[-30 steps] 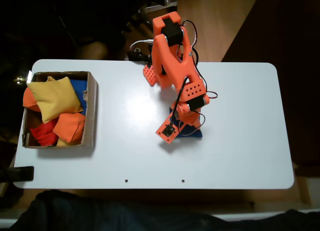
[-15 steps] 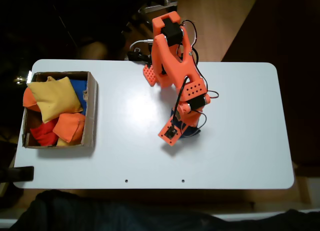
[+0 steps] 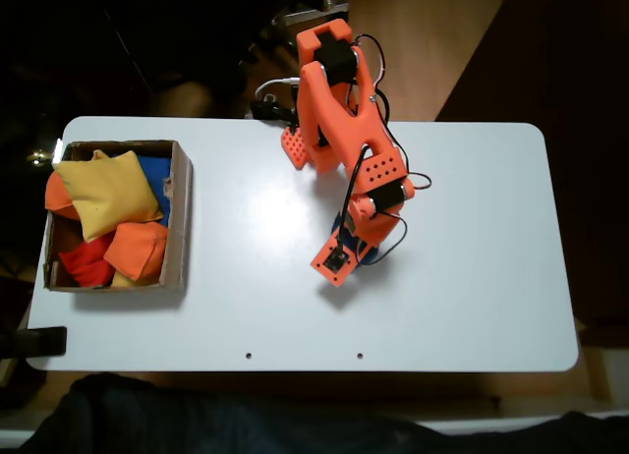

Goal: Grasp a bag and put it in the box.

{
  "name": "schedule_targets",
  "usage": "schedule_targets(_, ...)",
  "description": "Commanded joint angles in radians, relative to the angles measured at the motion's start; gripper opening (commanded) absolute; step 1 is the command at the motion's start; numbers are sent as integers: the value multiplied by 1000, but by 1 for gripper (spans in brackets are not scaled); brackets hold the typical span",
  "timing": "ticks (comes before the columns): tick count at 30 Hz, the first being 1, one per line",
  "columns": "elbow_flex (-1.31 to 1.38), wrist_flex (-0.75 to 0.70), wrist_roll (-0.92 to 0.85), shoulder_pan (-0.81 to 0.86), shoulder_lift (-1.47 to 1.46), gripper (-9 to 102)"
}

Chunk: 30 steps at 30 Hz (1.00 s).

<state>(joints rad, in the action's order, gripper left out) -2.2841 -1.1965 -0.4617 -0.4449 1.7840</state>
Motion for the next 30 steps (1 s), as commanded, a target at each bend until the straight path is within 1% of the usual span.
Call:
schedule_targets(1, -20, -15, 8, -2, 21, 0)
schedule_targets(25, -15, -58, 81, -5, 233, 0)
schedule_targets(30, 5, -87, 89, -2, 267, 0)
